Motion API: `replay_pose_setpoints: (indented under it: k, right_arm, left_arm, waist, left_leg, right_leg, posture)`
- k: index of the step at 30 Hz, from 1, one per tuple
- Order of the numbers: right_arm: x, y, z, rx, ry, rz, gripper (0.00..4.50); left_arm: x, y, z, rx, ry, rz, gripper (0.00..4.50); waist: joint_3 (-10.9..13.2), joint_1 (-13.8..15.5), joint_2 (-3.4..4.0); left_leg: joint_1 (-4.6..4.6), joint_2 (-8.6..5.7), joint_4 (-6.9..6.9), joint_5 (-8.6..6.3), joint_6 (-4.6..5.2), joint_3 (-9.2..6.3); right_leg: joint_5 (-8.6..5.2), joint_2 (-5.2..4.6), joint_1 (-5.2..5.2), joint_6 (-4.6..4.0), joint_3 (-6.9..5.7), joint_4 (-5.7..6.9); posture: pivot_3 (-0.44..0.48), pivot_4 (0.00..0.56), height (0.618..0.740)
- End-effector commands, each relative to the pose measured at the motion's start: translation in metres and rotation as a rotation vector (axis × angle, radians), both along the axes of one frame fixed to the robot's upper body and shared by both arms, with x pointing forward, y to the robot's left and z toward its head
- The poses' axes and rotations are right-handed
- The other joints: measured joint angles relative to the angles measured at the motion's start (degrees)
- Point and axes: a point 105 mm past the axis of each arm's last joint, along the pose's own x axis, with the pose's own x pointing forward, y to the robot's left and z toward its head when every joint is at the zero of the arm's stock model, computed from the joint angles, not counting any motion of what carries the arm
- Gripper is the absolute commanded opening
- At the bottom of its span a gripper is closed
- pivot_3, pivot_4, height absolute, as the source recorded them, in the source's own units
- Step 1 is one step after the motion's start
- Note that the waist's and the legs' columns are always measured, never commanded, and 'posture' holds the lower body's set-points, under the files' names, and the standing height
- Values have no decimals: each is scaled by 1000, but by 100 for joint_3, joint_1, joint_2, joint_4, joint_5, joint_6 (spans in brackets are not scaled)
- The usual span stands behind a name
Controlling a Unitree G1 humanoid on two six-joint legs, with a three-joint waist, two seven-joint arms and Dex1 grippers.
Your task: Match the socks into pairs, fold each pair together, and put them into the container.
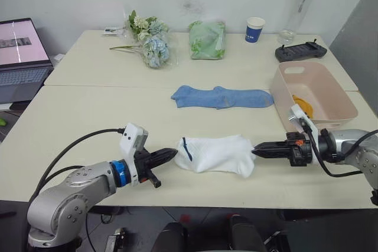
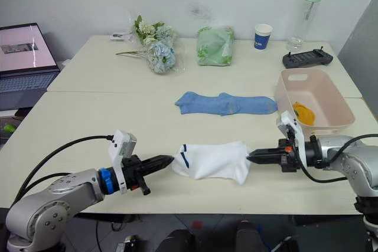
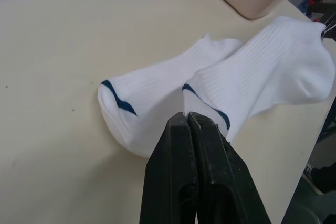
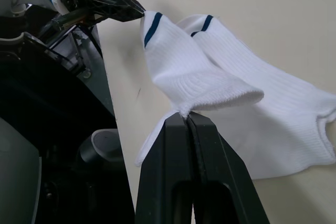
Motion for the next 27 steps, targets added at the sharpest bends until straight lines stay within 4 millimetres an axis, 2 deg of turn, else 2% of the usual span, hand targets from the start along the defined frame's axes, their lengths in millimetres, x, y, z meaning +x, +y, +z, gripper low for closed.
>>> replay_pose_setpoints:
  k: [1, 3, 6, 14, 19, 27]
  right_arm:
    - [7, 4, 3, 32, -65, -27, 0]
    - [14, 2, -3, 25, -81, -54, 0]
    - [18, 2, -6, 15, -87, -51, 0]
    - [27, 0, -12, 1, -111, -54, 0]
    - [31, 0, -15, -5, -135, -59, 0]
    - [38, -2, -23, -49, -173, -71, 0]
  left_arm:
    - [6, -2, -3, 43, -25, -3, 26]
    - [14, -1, -9, 85, -38, 6, 26]
    - [23, -2, -2, 72, -75, 6, 26]
    - [35, 3, 5, 97, -116, 26, 26]
    - [42, 0, 5, 97, -131, 24, 26]
    - [52, -1, -4, 122, -130, 36, 26]
  waist:
    - [-1, 1, -1]
    - [-1, 0, 0]
    - [0, 10, -1]
    - [0, -9, 0]
    - [0, -8, 0]
    - [0, -25, 0]
  left_leg:
    - [0, 0, 0, 0, 0, 0]
    - [2, -1, 0, 0, 0, 3]
    - [0, -3, 0, 0, 0, 3]
    - [0, 0, -1, 0, -1, 2]
    - [-1, -1, -1, 0, -2, 1]
    - [-1, -1, -1, 0, -2, -1]
  right_leg:
    - [0, 0, 0, 0, 0, 0]
    - [0, 0, 2, 0, 2, 0]
    - [0, 0, 1, 0, 1, 0]
    - [0, 0, -2, 0, 2, 0]
    - [0, 0, -2, 0, 2, -3]
    - [0, 0, -2, 0, 1, -1]
  posture:
    - [0, 150, 740]
    - [0, 150, 740]
    - [0, 150, 740]
    - [0, 150, 740]
    - [0, 150, 740]
    - [0, 150, 740]
